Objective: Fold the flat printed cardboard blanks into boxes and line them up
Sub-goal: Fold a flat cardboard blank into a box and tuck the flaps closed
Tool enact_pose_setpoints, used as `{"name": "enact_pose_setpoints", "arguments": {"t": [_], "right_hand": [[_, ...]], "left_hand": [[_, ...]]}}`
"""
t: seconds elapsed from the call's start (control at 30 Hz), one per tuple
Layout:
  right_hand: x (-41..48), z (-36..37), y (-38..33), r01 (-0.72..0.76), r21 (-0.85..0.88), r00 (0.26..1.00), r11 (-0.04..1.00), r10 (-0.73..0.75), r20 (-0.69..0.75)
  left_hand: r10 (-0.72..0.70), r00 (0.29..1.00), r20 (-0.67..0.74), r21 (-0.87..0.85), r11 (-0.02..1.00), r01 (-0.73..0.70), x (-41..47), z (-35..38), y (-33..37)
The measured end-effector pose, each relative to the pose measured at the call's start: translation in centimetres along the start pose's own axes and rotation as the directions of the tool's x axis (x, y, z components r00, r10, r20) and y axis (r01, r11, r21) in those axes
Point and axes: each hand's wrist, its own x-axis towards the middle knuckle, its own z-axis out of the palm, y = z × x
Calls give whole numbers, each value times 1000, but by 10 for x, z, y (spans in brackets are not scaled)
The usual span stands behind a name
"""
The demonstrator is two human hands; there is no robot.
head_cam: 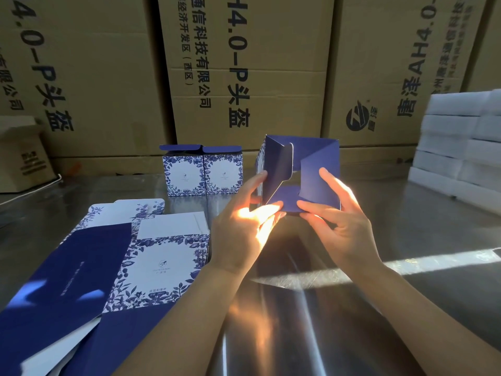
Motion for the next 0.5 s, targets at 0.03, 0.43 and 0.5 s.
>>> {"name": "enact_pose_setpoints", "arguments": {"t": [0.03, 0.43, 0.5], "right_hand": [[0, 0, -1, 1, -5, 1000, 1000, -1, 3], [2, -2, -3, -54, -34, 999, 998, 54, 0], [2, -2, -4, -64, -31, 998, 997, 65, 8]], "left_hand": [[-1, 1000, -5, -1, 1000, 1, 0, 0, 0], [55, 997, -45, 38, 998, -54, 1, -1, -2], [75, 996, -43, 80, 994, -72, 1, -2, -3]]}}
